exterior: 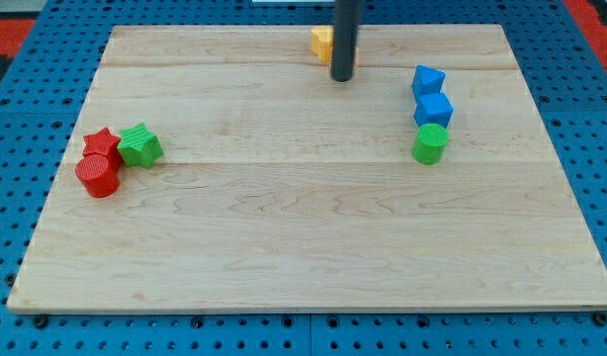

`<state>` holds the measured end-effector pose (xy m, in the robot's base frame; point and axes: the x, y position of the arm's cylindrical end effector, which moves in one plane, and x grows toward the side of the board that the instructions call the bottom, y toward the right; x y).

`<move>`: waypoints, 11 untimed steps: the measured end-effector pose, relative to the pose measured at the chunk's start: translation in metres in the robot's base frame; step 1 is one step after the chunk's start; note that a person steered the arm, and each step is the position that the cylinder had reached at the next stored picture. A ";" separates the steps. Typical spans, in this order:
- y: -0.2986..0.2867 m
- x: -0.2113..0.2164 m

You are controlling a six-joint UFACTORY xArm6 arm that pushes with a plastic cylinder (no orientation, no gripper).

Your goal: Place the hexagon above the triangle

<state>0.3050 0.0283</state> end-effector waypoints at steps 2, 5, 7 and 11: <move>-0.044 -0.025; 0.002 -0.057; 0.068 -0.044; 0.067 0.002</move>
